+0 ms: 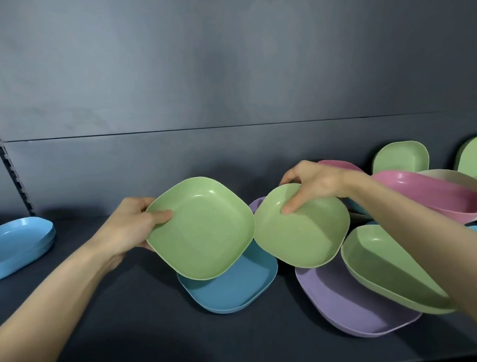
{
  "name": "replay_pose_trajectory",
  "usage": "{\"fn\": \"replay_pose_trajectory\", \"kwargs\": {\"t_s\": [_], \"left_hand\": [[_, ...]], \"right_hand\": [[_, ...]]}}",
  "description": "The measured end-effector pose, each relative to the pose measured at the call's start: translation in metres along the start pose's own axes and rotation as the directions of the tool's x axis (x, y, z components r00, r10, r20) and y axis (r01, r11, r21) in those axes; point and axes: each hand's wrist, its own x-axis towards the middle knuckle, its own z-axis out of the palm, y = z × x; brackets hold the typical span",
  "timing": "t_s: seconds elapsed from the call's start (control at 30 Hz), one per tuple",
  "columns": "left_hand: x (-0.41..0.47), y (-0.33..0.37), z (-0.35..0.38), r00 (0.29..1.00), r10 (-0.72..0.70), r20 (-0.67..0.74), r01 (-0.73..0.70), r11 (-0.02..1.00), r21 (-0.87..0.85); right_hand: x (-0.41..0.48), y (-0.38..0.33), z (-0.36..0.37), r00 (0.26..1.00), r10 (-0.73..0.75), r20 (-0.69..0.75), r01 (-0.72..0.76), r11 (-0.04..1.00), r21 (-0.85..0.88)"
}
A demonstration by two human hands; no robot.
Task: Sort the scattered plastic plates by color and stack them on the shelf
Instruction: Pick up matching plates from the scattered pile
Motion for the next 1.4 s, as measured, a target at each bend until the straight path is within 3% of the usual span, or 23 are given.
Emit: {"fn": "replay_pose_trajectory", "kwargs": {"t_s": [0.13, 0.23, 0.4, 0.53, 0.67, 0.9, 1.2, 1.4], "left_hand": [[-0.009, 0.005, -0.005, 0.998, 0.019, -0.056, -0.025, 0.993, -0.115], [-0.018, 0.008, -0.005, 0.986, 0.022, -0.165, -0.061, 0.971, -0.233], [-0.042, 0.013, -0.002, 0.932, 0.038, -0.360, -0.177, 0.915, -0.361], [-0.068, 0.005, -0.014, 0.853, 0.063, -0.518, -0.259, 0.912, -0.316], [-0.101, -0.011, -0.032, 0.770, 0.151, -0.620, -0.310, 0.937, -0.158], [-0.135, -0.043, -0.094, 0.721, 0.163, -0.674, -0.289, 0.954, -0.079], [-0.181, -0.115, -0.246, 0.715, 0.183, -0.674, -0.218, 0.975, 0.033], [-0.210, -0.162, -0.341, 0.683, 0.174, -0.710, -0.221, 0.975, 0.027]], "right_hand": [[-0.015, -0.007, -0.019, 0.992, -0.055, -0.113, 0.072, 0.987, 0.147], [-0.025, -0.014, -0.027, 0.954, -0.059, -0.295, 0.119, 0.974, 0.191], [-0.042, -0.037, -0.022, 0.750, -0.080, -0.656, 0.235, 0.960, 0.152], [-0.056, -0.058, -0.009, 0.640, -0.070, -0.766, 0.378, 0.895, 0.235], [-0.063, -0.086, 0.016, 0.645, -0.107, -0.756, 0.469, 0.837, 0.282], [-0.064, -0.160, 0.059, 0.690, -0.194, -0.698, 0.543, 0.775, 0.322], [-0.039, -0.316, 0.150, 0.721, -0.190, -0.666, 0.593, 0.666, 0.452], [-0.021, -0.423, 0.223, 0.733, -0.257, -0.630, 0.607, 0.666, 0.434]]}}
